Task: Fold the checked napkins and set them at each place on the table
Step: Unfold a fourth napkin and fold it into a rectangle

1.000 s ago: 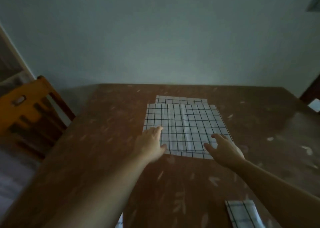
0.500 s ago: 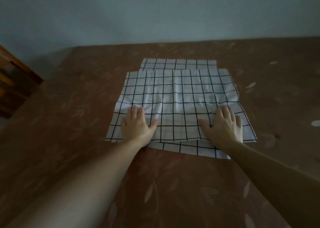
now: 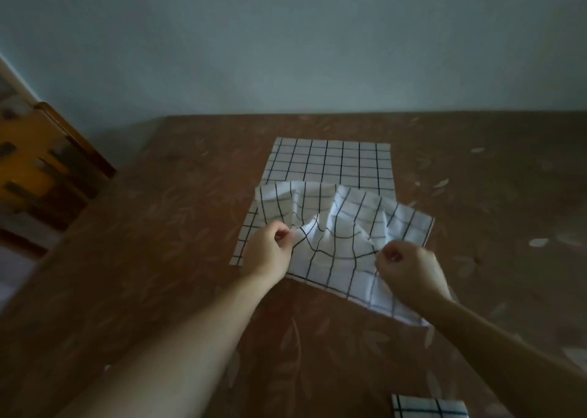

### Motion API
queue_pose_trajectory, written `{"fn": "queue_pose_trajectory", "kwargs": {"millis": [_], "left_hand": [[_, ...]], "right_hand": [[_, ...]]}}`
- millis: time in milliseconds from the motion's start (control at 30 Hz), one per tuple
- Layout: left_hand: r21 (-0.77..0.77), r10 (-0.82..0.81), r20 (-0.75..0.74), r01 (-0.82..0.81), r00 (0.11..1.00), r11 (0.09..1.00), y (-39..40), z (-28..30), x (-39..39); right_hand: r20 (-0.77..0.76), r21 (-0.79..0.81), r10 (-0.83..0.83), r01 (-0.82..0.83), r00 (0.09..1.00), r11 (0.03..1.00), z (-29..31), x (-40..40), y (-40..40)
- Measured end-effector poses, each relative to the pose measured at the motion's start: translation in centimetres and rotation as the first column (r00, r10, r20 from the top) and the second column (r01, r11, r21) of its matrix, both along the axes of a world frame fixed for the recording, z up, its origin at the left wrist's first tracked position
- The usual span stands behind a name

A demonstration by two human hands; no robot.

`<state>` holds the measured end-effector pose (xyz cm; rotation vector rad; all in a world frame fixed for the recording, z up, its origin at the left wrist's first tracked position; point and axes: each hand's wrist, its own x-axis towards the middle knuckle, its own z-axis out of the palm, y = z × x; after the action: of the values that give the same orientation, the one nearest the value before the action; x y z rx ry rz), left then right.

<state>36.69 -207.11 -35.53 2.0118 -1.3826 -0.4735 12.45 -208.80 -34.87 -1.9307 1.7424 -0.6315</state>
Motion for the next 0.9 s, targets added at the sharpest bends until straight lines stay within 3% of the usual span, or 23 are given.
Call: {"fn": "queue_pose_trajectory", "kwargs": {"millis": [133, 267, 333, 433, 567, 667, 733, 800, 900], "left_hand": [[-0.100, -0.110, -0.166, 0.094, 0.980, 0.990, 1.5, 6.9, -0.3], [-0.108, -0.319, -0.197, 0.303, 0.927, 0.947, 4.5, 14.7, -1.1], [-0.125, -0.414, -0.232, 0.395, 0.880, 0.910, 7.1, 18.6, -1.6], [-0.162, -0.522, -0.241, 0.497, 0.818, 0.853, 11.8, 24.0, -2.1], [-0.215, -0.591, -0.209, 0.553, 0.779, 0.805, 17.7, 28.8, -1.5], [-0.218, -0.531, -0.114, 0.500, 0.840, 0.838, 20.8, 30.6, -0.2], [-0.135, -0.457, 0.009, 0.454, 0.889, 0.881, 22.8, 31.2, 0.7], [-0.071, -0.430, 0.095, 0.437, 0.898, 0.897, 24.8, 31.8, 0.9], [-0.132, -0.475, 0.071, 0.480, 0.877, 0.867, 27.7, 33.3, 0.0]], "right_hand": [[-0.002, 0.175, 0.244, -0.240, 0.970, 0.955, 3.3, -0.1, 3.2], [-0.055, 0.279, 0.395, -0.366, 0.917, 0.888, 7.8, 0.1, 6.0], [-0.089, 0.184, 0.340, -0.320, 0.936, 0.929, 11.2, 0.4, 7.4], [-0.164, -0.160, 0.207, -0.234, 0.964, 0.959, 17.2, 0.8, 9.8], [-0.322, -0.438, 0.180, -0.315, 0.929, 0.842, 23.6, 1.6, 13.9], [-0.328, -0.602, 0.213, -0.377, 0.920, 0.704, 26.7, 1.5, 17.0], [-0.359, -0.591, 0.249, -0.426, 0.899, 0.685, 28.4, 1.3, 19.1], [-0.343, -0.498, 0.289, -0.434, 0.894, 0.751, 30.0, 1.0, 21.0], [-0.289, -0.373, 0.302, -0.397, 0.909, 0.839, 31.6, 0.2, 22.1]]}}
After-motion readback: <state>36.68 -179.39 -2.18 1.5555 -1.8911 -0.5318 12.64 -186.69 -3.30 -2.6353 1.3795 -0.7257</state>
